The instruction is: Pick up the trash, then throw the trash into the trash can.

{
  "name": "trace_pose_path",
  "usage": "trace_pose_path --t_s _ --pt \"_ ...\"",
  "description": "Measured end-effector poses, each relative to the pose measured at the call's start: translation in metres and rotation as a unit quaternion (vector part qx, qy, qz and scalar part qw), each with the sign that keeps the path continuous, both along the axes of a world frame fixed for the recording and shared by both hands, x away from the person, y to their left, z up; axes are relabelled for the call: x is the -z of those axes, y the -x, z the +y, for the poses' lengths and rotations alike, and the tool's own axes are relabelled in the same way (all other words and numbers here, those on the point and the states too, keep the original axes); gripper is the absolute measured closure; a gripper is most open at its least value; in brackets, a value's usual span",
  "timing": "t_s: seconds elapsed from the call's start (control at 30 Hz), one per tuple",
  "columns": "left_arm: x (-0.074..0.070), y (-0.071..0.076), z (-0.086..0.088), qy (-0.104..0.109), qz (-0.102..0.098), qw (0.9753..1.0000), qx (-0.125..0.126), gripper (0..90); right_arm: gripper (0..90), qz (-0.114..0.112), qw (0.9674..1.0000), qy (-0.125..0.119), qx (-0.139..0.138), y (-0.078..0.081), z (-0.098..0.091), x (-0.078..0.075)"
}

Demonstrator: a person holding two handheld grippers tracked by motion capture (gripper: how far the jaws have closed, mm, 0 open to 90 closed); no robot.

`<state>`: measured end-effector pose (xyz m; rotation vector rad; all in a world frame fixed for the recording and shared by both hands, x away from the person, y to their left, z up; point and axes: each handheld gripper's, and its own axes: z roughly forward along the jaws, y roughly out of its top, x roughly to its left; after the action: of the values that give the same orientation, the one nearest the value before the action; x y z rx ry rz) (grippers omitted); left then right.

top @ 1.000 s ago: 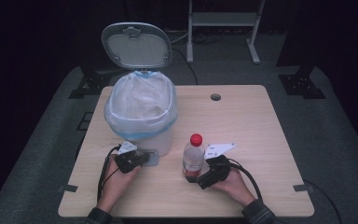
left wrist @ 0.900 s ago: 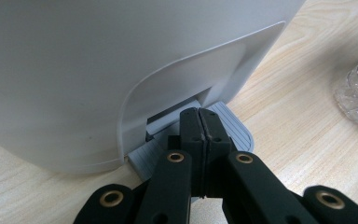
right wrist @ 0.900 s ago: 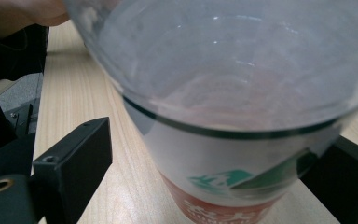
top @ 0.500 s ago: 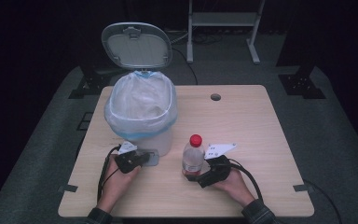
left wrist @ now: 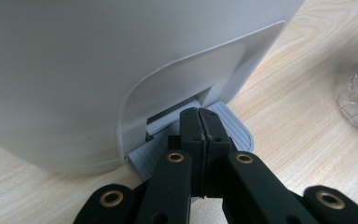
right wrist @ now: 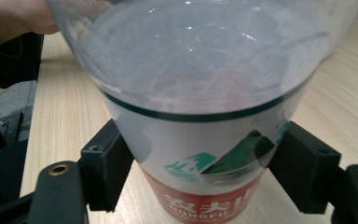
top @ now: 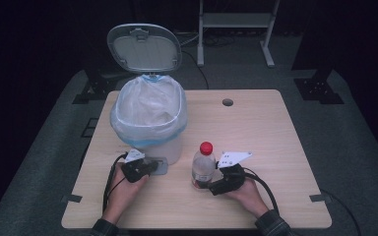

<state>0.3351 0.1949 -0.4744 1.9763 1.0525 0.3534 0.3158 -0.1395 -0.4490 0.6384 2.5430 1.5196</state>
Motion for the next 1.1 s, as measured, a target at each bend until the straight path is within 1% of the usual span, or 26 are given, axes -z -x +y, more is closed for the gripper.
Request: trace_pose_path --t_s 0.1,0.13,0.17,0.3,0.43,0.57,0.93,0.97,1.03,1.1 --pt "0.000 0.000 0.000 -0.001 0.000 1.0000 0.000 89.4 27.5 -0.012 0.9999 0.001 0.002 0.002 0.000 -0.001" --pt "0.000 0.000 0.000 -0.001 0.000 1.0000 0.000 89.4 27.5 -0.012 0.9999 0.001 0.002 0.002 0.000 -0.001" --pt "0.000 0.000 0.000 0.000 0.001 1.0000 -0.001 89.3 28.8 -0.014 0.9999 -0.005 0.006 0.002 -0.002 -0.003" --pt "0.000 0.001 -0.001 -0.001 0.000 1.0000 -0.001 89.3 29.1 -0.012 0.9999 -0.004 0.007 0.002 -0.004 -0.003" --pt "0.000 0.001 0.000 -0.001 0.001 1.0000 -0.001 89.3 29.4 -0.016 0.9998 -0.001 0.008 0.002 -0.004 -0.004" --pt "0.000 0.000 0.000 -0.001 0.000 1.0000 0.000 89.4 29.5 -0.019 0.9997 -0.007 0.010 0.003 -0.006 -0.007" --pt "0.000 0.001 0.000 -0.001 -0.001 1.0000 -0.002 89.2 29.6 -0.014 0.9996 -0.020 0.012 -0.001 -0.012 -0.014" --pt "0.000 0.001 0.000 0.000 0.000 1.0000 -0.001 89.2 29.6 -0.013 0.9995 -0.027 0.011 -0.001 -0.014 -0.016" --pt "0.000 0.001 0.000 -0.001 0.000 1.0000 0.000 89.2 29.6 -0.011 0.9995 -0.028 0.012 -0.001 -0.014 -0.017" --pt "0.000 0.001 0.000 -0.001 0.001 1.0000 0.000 89.2 29.6 -0.010 0.9993 -0.035 0.010 -0.002 -0.017 -0.020"
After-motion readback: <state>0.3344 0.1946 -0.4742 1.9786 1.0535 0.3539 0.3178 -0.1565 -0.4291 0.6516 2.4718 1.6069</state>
